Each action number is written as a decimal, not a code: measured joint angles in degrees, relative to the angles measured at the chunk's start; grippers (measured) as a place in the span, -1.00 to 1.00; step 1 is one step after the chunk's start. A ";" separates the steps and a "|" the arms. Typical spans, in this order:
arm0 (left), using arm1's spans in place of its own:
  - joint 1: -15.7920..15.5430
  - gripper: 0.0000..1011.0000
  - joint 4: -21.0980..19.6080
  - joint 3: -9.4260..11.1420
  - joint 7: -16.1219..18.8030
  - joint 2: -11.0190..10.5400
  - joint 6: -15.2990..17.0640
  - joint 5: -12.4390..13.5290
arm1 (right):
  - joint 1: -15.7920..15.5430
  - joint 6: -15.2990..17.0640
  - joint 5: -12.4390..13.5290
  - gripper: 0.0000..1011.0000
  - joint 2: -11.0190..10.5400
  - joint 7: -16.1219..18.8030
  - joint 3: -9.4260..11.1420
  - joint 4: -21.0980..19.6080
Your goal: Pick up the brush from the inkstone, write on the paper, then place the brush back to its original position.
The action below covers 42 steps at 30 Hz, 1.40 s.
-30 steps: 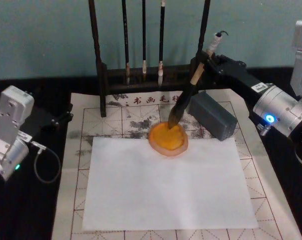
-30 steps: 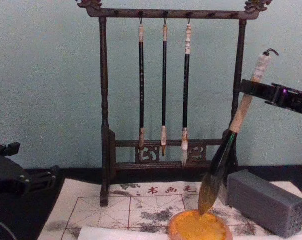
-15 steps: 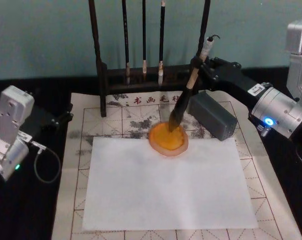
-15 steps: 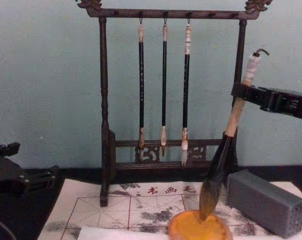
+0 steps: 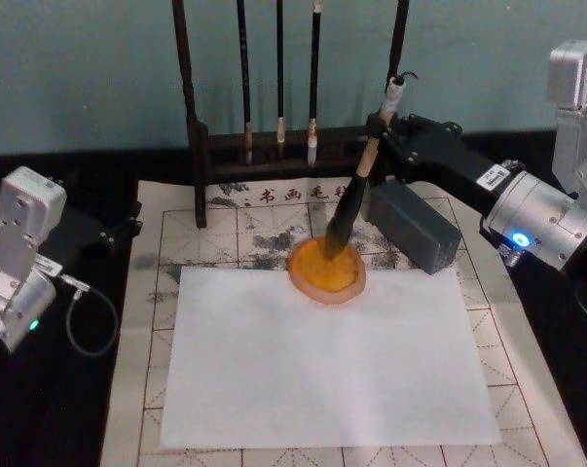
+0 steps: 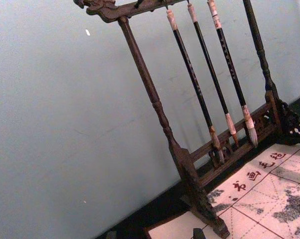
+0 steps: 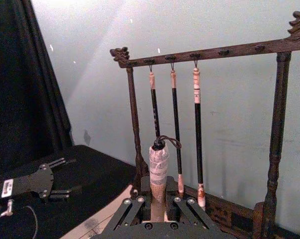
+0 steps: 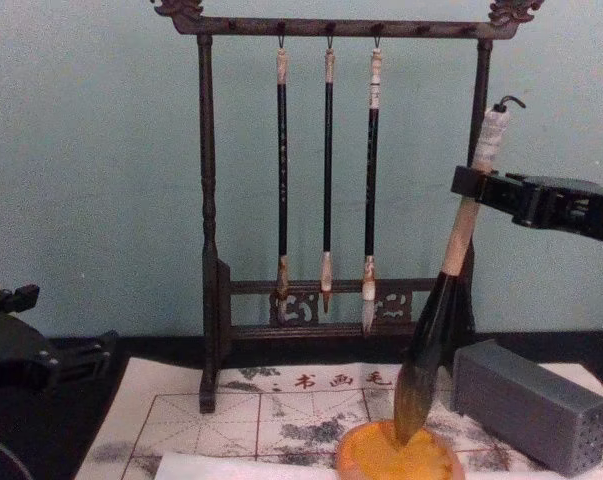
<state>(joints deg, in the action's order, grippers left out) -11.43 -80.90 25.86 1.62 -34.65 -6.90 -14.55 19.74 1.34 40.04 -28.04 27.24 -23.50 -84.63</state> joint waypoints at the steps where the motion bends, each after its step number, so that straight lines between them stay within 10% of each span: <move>1: 0.00 0.98 0.00 0.00 0.00 0.00 0.00 0.00 | -0.05 0.05 -0.06 -0.63 0.00 0.09 0.04 -0.08; 42: 0.00 0.98 0.00 0.00 0.00 0.00 0.00 0.00 | -6.21 0.88 -0.86 -0.63 -3.11 0.51 2.30 -6.72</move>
<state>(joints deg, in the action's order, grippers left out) -11.43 -80.90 25.86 1.62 -34.65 -6.91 -14.55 13.52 2.21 39.18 -31.14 27.75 -21.20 -91.35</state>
